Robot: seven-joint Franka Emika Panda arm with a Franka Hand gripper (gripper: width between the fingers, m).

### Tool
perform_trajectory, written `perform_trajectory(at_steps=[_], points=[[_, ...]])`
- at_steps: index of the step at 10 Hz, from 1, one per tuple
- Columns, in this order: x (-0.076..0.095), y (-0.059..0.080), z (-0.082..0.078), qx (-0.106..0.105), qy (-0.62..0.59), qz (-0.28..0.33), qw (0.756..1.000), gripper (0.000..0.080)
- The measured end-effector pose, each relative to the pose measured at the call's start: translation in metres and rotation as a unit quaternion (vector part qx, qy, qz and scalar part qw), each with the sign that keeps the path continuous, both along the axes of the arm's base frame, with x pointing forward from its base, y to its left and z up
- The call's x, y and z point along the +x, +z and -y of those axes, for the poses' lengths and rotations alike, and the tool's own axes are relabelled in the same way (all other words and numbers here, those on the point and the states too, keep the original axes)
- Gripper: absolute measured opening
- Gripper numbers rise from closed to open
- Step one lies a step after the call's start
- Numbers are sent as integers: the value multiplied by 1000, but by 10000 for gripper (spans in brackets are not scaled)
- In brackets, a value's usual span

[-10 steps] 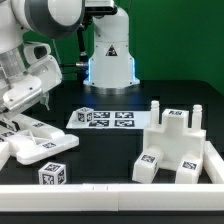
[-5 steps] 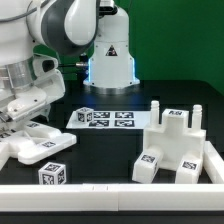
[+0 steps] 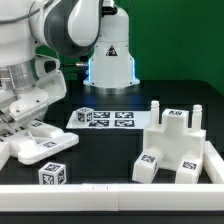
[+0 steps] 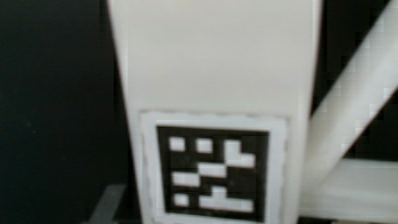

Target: Assemble chair

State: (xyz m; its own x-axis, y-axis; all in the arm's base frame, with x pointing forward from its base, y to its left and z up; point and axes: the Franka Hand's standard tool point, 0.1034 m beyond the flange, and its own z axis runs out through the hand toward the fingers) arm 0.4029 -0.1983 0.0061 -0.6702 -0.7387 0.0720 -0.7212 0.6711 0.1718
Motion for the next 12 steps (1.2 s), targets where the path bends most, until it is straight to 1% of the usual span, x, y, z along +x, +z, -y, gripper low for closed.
perform_trajectory(at_steps=[4, 5, 6, 7, 8, 9, 10, 11, 12], points=[[3, 1, -1, 1, 12, 1, 1000, 313], [7, 4, -7, 6, 18, 2, 1000, 313], [18, 26, -31, 25, 32, 17, 999, 299], [18, 40, -39, 28, 45, 22, 998, 299], [17, 48, -43, 37, 73, 18, 996, 287], [20, 58, -51, 54, 124, 20, 991, 287], [22, 60, -51, 57, 143, 29, 988, 271], [20, 53, -46, 53, 158, 29, 986, 258], [20, 53, -48, 57, 183, 31, 981, 258]])
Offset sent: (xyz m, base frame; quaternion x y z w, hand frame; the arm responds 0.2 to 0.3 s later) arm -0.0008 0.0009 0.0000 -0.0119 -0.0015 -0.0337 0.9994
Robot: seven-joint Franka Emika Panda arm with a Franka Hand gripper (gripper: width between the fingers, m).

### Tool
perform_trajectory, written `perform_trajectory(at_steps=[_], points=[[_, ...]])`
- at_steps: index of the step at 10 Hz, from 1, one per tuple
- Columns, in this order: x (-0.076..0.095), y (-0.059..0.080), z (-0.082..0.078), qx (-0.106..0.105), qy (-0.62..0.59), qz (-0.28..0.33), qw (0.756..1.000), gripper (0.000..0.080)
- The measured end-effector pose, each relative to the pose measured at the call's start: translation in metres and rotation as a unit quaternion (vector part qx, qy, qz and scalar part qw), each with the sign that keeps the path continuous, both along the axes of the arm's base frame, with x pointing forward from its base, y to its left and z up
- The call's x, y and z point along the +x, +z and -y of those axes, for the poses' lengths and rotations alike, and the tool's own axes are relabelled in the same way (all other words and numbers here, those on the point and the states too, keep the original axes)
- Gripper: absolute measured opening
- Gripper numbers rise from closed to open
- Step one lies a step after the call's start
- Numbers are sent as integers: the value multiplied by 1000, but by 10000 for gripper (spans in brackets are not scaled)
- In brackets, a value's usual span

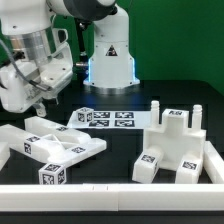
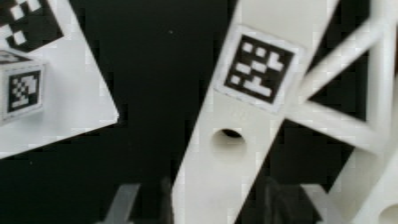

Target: Assemble chair

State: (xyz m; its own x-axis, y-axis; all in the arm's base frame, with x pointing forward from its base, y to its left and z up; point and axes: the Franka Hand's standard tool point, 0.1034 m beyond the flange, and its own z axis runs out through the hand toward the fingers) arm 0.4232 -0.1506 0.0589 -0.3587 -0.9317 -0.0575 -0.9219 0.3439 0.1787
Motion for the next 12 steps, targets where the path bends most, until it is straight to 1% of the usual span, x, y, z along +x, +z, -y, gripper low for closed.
perform_trajectory(at_steps=[1, 2, 3, 4, 5, 6, 7, 10, 11, 12], points=[[0, 0, 0, 0, -3, 0, 1000, 241], [-1, -1, 0, -1, -3, -2, 1000, 241], [-4, -5, -1, 1, -48, -25, 999, 342], [0, -10, -1, -20, -90, -28, 995, 492], [-1, -15, -4, -44, -109, -24, 993, 599], [-6, -21, -8, -56, -103, -22, 993, 634], [-8, -26, -10, -65, -107, -27, 992, 634], [-9, -29, -10, -68, -109, -32, 991, 649], [-14, -36, -8, -81, -127, -42, 988, 649], [-16, -46, -8, -98, -140, -50, 984, 649]])
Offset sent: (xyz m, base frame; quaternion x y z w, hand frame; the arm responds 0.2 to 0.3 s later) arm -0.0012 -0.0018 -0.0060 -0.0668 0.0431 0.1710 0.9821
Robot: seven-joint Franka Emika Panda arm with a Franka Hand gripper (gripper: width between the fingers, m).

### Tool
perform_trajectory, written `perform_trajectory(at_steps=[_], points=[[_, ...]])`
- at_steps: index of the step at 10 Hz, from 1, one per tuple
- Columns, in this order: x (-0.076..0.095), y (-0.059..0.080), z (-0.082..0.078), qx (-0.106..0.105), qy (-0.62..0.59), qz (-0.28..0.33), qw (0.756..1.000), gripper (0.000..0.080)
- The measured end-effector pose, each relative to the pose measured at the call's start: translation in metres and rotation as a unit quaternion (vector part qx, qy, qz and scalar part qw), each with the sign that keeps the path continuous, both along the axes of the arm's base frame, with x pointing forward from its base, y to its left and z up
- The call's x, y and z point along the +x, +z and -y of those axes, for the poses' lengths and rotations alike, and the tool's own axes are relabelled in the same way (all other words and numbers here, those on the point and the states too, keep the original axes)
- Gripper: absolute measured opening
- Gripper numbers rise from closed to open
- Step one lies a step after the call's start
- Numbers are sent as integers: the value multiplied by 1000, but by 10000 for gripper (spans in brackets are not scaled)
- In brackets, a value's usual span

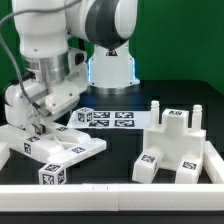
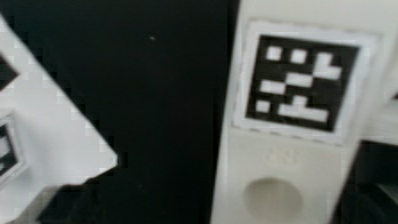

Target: Assemble chair

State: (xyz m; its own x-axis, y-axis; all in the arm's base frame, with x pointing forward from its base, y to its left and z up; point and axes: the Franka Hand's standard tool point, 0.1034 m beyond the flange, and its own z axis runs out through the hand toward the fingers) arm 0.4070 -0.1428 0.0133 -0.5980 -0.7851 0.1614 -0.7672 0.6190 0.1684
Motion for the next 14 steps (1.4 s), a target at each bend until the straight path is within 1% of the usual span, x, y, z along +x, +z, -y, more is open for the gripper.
perform_trajectory(at_steps=[1, 4, 5, 6, 10, 11, 12, 14], points=[[-1, -6, 0, -10, 1, -6, 1000, 649], [-3, -8, 0, -12, 3, -10, 1000, 634], [-4, -8, 0, -12, 3, -11, 1000, 459], [-3, -8, 1, -14, 3, -8, 1000, 315], [0, -5, 3, -17, 5, -3, 1000, 315], [3, 0, 2, -16, 7, 1, 1000, 315], [6, 9, -1, -8, 19, 4, 1000, 296], [9, 25, -6, 1, 41, 18, 999, 286]])
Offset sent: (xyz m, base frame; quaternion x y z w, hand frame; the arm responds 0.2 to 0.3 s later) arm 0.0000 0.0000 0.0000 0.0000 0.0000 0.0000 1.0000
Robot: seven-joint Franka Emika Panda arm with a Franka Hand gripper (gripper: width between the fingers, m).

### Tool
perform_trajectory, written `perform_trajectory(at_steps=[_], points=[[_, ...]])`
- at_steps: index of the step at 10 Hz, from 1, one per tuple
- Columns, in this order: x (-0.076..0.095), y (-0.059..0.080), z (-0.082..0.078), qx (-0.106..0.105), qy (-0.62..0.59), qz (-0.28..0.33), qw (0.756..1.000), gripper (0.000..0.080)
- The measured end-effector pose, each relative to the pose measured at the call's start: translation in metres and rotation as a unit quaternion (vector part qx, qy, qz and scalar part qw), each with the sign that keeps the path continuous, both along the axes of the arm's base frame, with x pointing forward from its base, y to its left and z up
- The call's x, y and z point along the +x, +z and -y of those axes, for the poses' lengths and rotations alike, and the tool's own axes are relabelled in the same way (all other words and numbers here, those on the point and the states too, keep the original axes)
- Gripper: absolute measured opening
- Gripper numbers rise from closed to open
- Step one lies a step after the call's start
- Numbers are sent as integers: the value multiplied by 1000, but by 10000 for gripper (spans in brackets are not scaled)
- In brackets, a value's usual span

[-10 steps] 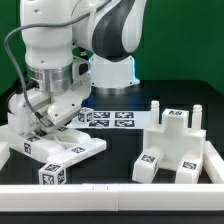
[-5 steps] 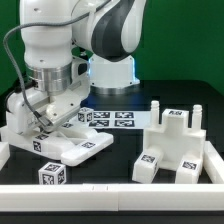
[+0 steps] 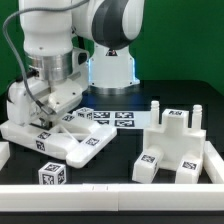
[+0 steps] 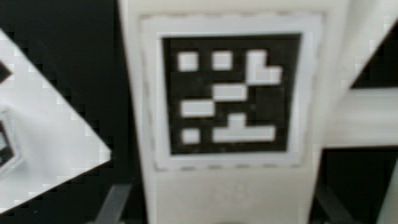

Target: Assemble chair

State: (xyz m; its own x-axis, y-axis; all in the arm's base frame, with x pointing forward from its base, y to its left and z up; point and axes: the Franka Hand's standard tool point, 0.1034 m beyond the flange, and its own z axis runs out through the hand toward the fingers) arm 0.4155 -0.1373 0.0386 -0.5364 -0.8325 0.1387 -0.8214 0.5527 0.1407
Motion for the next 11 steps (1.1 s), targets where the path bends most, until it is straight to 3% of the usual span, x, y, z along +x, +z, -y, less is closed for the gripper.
perform_trajectory(at_steps=[3, 6, 7, 8, 9, 11], points=[[-1, 26, -9, 35, 104, 13, 994, 286], [4, 51, -18, 65, 221, 11, 973, 287], [5, 52, -19, 74, 262, 5, 962, 287], [-6, 33, -11, 74, 263, 0, 962, 287], [-6, 30, -12, 84, 310, -8, 947, 287], [0, 36, -14, 84, 381, -39, 920, 287]])
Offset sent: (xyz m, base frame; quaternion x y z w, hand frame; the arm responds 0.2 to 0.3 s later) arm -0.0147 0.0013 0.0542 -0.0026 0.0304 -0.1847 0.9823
